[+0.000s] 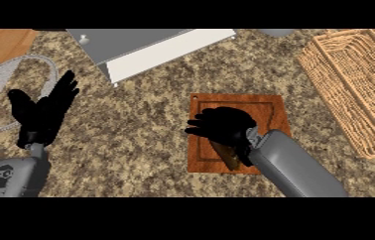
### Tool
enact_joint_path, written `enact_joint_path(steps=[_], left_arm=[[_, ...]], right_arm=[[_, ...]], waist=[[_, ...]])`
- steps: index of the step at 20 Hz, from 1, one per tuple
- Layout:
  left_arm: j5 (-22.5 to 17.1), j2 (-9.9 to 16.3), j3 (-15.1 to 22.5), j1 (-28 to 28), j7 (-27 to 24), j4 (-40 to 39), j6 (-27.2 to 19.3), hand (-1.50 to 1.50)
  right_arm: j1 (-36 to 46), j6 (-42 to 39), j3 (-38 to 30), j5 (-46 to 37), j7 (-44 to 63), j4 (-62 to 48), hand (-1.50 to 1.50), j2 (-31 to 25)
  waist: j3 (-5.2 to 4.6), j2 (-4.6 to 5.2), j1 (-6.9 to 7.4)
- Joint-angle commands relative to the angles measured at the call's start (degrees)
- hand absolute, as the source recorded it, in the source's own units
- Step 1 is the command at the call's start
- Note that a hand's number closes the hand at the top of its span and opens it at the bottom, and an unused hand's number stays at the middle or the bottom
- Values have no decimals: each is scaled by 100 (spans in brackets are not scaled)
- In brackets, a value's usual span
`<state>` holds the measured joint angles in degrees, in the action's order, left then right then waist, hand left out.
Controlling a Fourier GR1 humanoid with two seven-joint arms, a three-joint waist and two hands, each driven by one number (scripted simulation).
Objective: Pick the sweet potato from the cutting board and place it in the basket
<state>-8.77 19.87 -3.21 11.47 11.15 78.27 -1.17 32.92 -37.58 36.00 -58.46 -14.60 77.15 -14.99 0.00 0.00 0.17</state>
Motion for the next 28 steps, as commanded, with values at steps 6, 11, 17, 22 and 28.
enact_joint_path(steps=[6, 11, 17, 22, 28], left_arm=[[97, -67, -145, -114, 351, 489, 102, 0], [248, -208, -173, -204, 75, 365, 138, 0], [223, -239, -326, -293, 40, 368, 308, 0], [255, -223, -395, -224, 96, 368, 328, 0], [253, -254, -508, 237, 334, 62, 373, 0]], right_arm=[[-712, -96, 68, -606, -271, 688, -150, -79], [-568, 170, -95, -1086, -378, 340, -150, -34], [-407, 697, -206, -1556, -703, -414, -150, 255], [-574, 847, 129, -2014, -1111, -279, 150, -121], [-710, 1118, 64, -2412, -1199, -610, 150, 182]], waist=[[1, -10, -11], [0, -5, 3], [0, 0, 16], [0, -3, 3], [0, 0, -12]])
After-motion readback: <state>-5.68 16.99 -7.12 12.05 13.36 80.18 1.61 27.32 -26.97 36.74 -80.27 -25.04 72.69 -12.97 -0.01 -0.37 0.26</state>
